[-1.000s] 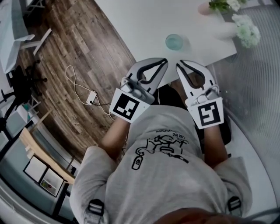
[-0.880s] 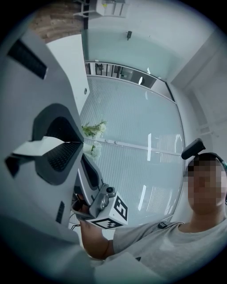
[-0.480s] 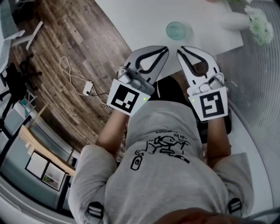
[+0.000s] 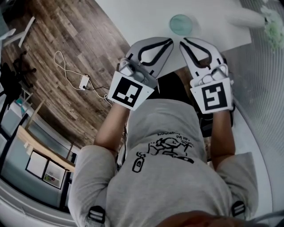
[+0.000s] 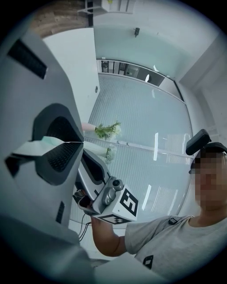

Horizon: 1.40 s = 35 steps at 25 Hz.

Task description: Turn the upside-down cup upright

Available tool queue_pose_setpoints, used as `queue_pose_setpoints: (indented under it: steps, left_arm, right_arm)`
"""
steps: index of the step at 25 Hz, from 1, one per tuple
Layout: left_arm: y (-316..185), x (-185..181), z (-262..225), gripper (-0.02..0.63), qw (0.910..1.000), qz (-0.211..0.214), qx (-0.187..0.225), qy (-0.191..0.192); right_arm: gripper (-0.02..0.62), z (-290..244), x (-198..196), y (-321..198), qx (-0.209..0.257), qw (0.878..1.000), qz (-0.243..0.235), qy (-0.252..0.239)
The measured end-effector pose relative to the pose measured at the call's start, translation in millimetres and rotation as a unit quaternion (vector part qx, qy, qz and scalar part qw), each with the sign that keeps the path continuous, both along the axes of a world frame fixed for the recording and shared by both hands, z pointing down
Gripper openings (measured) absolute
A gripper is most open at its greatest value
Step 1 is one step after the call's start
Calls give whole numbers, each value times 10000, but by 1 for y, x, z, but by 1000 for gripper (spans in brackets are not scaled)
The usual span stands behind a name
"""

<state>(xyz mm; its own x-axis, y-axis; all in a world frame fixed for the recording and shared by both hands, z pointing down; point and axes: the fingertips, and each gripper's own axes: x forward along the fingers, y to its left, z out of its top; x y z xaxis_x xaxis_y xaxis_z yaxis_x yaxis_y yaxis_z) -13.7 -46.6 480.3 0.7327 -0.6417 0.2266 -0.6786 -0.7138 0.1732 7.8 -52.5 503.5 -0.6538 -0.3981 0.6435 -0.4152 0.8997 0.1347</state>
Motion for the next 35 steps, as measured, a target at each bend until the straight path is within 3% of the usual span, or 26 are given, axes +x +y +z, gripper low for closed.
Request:
queue_pose_setpoints:
  steps: [18,35]
  left_arm:
    - [-4,16,46,6,9997,127,-172,-96]
    - [-7,17,59,6,9995,127,-295,-73]
  right_arm:
    - [55,53,13,7,-375,9942,-474,890]
    - [57,75,15,9,-325,9704,-1194,2073]
